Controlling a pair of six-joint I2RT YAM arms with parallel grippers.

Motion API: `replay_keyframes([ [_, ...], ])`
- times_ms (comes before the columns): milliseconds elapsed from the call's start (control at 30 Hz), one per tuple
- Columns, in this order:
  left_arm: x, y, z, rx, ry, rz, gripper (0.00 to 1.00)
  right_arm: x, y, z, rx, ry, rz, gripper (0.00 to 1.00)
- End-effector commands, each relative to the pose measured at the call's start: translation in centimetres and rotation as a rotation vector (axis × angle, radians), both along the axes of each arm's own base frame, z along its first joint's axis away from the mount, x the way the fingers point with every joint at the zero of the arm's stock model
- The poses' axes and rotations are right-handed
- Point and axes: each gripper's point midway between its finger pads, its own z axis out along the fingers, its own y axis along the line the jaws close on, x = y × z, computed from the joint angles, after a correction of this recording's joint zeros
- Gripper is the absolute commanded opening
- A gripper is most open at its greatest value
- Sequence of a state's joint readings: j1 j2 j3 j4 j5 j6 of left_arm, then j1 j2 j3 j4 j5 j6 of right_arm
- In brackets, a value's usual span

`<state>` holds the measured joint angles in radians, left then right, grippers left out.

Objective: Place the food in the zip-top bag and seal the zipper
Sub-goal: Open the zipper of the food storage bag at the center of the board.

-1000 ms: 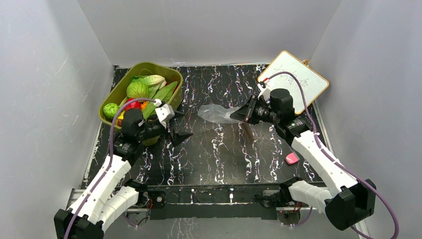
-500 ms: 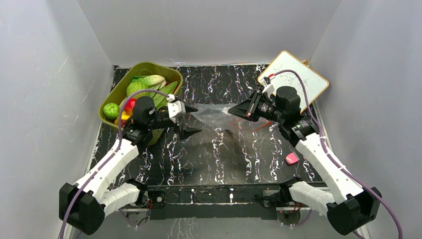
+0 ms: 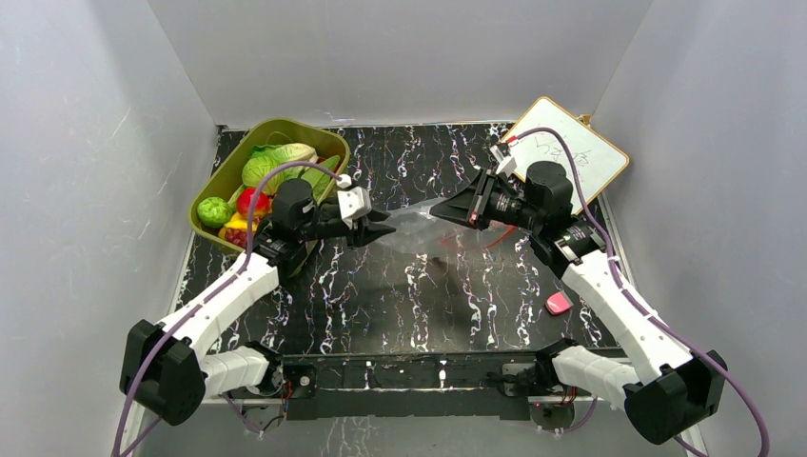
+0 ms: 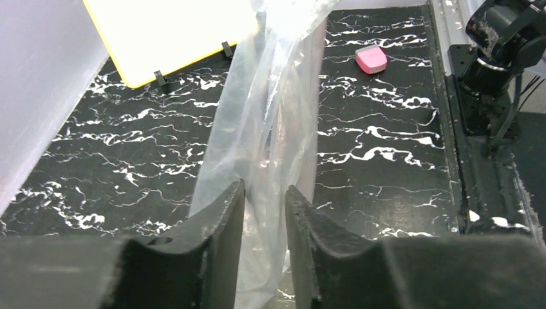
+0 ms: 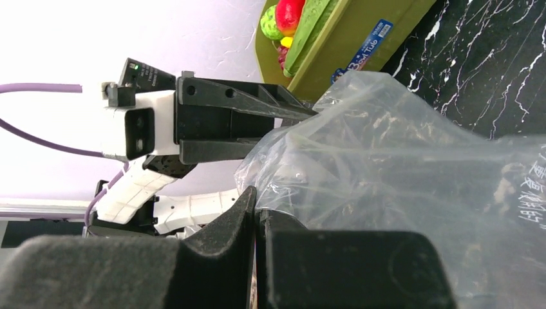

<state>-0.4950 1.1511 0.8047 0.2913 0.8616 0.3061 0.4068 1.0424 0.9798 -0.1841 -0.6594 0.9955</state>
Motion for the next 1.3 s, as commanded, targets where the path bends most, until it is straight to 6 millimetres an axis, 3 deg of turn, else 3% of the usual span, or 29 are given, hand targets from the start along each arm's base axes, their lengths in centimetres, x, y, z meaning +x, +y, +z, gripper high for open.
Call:
replay_keyframes([
  [0, 0.5, -0.5, 2.1, -0.038, -0.058, -0.003, 0.12, 0.0, 0.4, 2.7, 0.034, -0.140, 0.034, 0.00],
  [67, 0.4, -0.3, 2.5, -0.043, -0.047, 0.013, 0.00, 0.2, 0.4, 2.7, 0.015, -0.178, 0.038, 0.00],
  [133, 0.3, 0.0, 3.1, -0.053, -0.019, 0.046, 0.00, 0.4, 0.3, 3.0, -0.007, -0.245, 0.034, 0.04],
  [300, -0.3, 1.3, 4.4, -0.093, 0.130, 0.162, 0.00, 2.0, -1.5, 4.2, -0.096, -0.451, -0.092, 0.45],
  [433, -1.5, 2.5, 5.1, -0.148, 0.266, 0.246, 0.00, 1.7, -3.0, 5.7, -0.113, -0.605, -0.179, 0.65],
  [533, -2.2, 3.3, 6.1, -0.192, 0.349, 0.305, 0.00, 1.6, -4.1, 5.7, -0.132, -0.627, -0.234, 0.75],
  [733, -2.7, 5.4, 10.3, -0.243, 0.467, 0.454, 0.00, 0.5, -5.6, 2.7, -0.162, -0.595, -0.292, 0.80],
  [967, -3.6, 7.3, 15.0, -0.303, 0.532, 0.564, 0.00, -2.9, -5.9, 2.7, 0.071, -0.591, -0.295, 0.76],
  [1167, -4.8, 8.1, 17.8, -0.386, 0.569, 0.574, 0.00, -2.9, -7.0, 1.8, 0.114, -0.535, -0.368, 0.70],
  [1267, -6.4, 7.3, 20.5, -0.396, 0.586, 0.483, 0.00, -3.5, -6.8, 2.9, 0.201, -0.488, -0.353, 0.64],
])
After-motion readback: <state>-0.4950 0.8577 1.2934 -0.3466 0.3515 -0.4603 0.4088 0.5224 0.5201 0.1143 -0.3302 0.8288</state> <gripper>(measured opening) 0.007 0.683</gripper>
